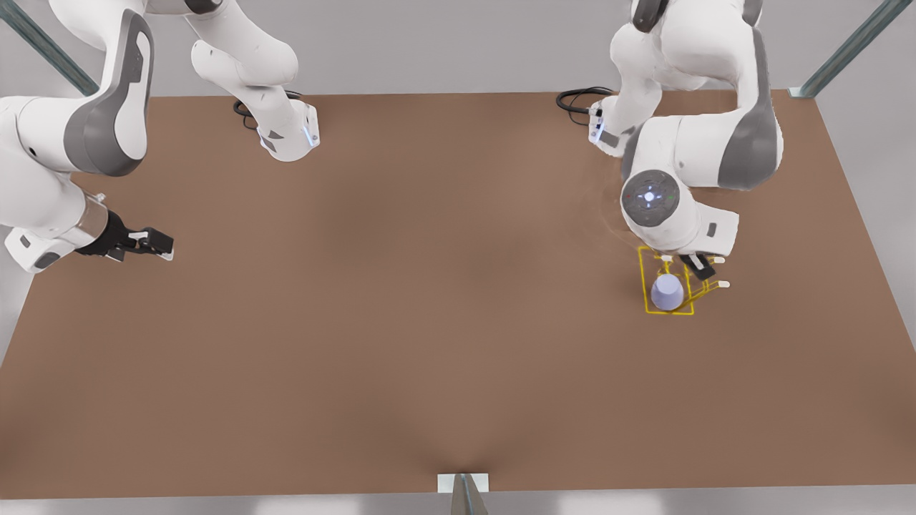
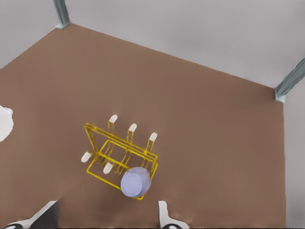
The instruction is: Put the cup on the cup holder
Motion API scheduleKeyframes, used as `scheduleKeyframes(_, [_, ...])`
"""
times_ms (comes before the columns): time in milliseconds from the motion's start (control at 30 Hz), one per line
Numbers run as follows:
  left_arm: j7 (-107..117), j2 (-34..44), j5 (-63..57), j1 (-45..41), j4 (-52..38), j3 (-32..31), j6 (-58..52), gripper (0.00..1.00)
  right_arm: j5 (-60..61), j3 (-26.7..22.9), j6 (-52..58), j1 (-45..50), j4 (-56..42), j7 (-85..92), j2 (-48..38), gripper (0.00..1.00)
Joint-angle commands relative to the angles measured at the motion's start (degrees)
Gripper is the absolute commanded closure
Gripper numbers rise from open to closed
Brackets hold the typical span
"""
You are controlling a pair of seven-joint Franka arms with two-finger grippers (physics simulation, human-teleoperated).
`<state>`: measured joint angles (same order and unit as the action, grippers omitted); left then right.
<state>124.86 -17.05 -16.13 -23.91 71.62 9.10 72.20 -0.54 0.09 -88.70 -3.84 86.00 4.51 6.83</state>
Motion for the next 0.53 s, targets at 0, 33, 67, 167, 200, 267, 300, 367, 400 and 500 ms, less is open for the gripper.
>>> scheduleKeyframes(0, [-110.6, 2.7, 30.5, 4.8, 0.3, 0.4, -0.7, 0.0, -0.2, 0.0, 0.0, -0.1, 0.0, -0.6, 0.0, 0.0])
scheduleKeyframes(33, [-127.3, 2.5, 24.8, 4.8, 3.2, 1.1, 2.2, 0.0, -0.3, -0.1, 0.0, -0.1, 0.0, 0.0, 0.0, 0.0])
scheduleKeyframes(67, [-129.3, 2.8, 24.3, 4.8, 7.4, 1.1, 7.2, 0.0, -0.3, -0.1, 0.0, -0.5, 0.0, 0.1, 0.0, 0.0])
scheduleKeyframes(167, [-128.2, -0.8, 24.1, 3.4, 6.0, 0.2, 8.2, 0.0, -0.3, -0.1, -0.2, -1.2, -0.3, 0.2, 0.0, 0.0])
scheduleKeyframes(200, [-128.3, -0.9, 24.2, 3.4, 6.0, 0.2, 8.3, 0.0, -0.3, -0.1, -0.2, -1.2, -0.3, 0.2, 0.0, 0.0])
scheduleKeyframes(267, [-127.8, -0.9, 24.5, 3.4, 6.0, 0.1, 8.2, 0.0, -0.3, -0.1, -0.1, -1.3, -0.2, 0.2, 0.0, 0.0])
scheduleKeyframes(300, [-127.5, -0.9, 24.5, 3.3, 6.0, 0.1, 8.2, 0.0, -0.3, -0.1, -0.1, -1.3, -0.2, 0.2, 0.1, 0.0])
scheduleKeyframes(367, [-127.1, -0.9, 24.5, 3.3, 6.0, 0.1, 8.2, 0.0, -0.2, -0.1, -0.1, -1.3, -0.3, 0.2, 0.4, 0.0])
scheduleKeyframes(400, [-127.1, -0.9, 24.7, 3.3, 6.0, 0.1, 8.2, 0.0, -0.2, -0.1, -0.1, -1.3, -0.3, 0.2, 0.4, 0.0])
scheduleKeyframes(500, [-127.0, -0.9, 24.6, 3.3, 6.0, 0.1, 8.2, 0.0, -0.2, -0.1, -0.1, -1.3, -0.3, 0.2, 0.5, 0.0])
